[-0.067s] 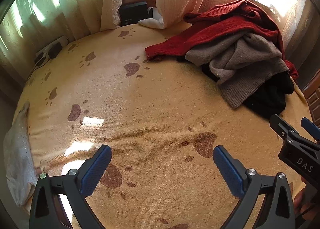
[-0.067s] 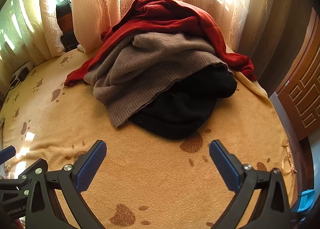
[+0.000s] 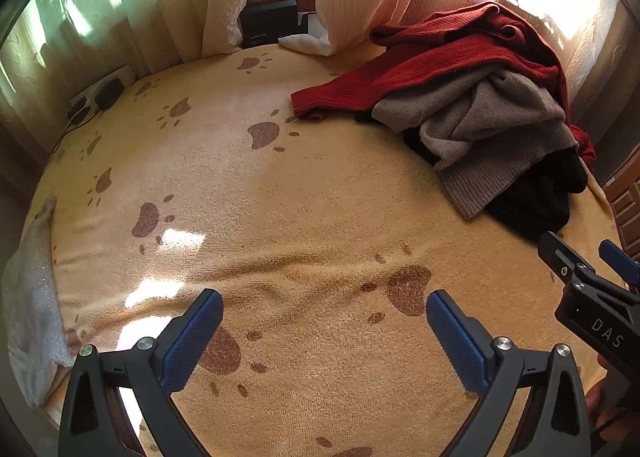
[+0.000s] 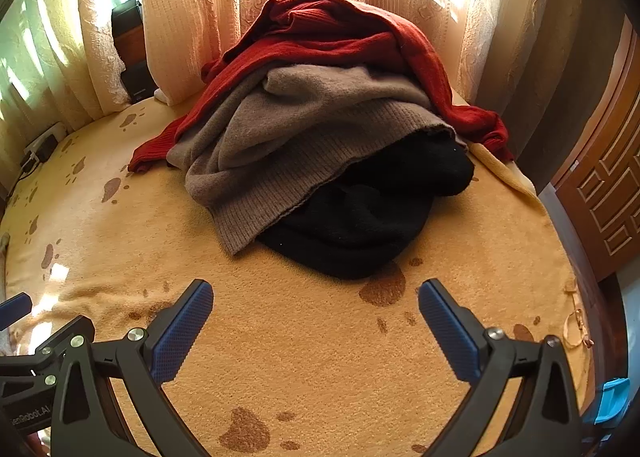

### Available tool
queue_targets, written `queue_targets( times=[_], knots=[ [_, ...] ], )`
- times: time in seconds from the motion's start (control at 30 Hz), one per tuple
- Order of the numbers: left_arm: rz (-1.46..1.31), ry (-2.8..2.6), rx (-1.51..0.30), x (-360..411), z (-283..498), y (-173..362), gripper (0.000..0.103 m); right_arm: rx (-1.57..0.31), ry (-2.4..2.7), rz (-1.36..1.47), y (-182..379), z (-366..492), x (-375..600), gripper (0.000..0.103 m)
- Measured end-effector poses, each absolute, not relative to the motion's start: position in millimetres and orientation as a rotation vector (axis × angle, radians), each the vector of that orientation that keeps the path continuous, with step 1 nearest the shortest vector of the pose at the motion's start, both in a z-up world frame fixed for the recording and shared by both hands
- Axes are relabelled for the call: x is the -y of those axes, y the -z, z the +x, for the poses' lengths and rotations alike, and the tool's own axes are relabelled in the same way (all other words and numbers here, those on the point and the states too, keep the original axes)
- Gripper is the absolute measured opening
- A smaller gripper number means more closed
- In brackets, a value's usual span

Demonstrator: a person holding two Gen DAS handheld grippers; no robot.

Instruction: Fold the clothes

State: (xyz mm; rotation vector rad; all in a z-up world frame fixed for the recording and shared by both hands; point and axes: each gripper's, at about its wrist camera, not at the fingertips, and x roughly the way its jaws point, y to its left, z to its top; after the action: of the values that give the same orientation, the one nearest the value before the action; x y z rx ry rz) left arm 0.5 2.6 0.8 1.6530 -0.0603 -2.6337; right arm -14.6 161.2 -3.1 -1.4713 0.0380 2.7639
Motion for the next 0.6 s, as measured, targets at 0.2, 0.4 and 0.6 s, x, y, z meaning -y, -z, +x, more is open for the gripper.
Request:
queue_targets(
  times=[0.2,0.4,0.6],
  knots=[
    [1.692,2.646,-0.018,6,1,2,0.103,-0.038,-2.762,-1.47,0,-18,-163,0.103],
    [1.701,2.62,0.006,7,-4,4,0.103,-0.039,-2.765,-1.462,2,-24,-156,0.103],
    [1.699,2.605,-0.004,15,-5,6,0.103,-0.027,-2.764,-1.467,1,-28,-148,0.103]
  ],
)
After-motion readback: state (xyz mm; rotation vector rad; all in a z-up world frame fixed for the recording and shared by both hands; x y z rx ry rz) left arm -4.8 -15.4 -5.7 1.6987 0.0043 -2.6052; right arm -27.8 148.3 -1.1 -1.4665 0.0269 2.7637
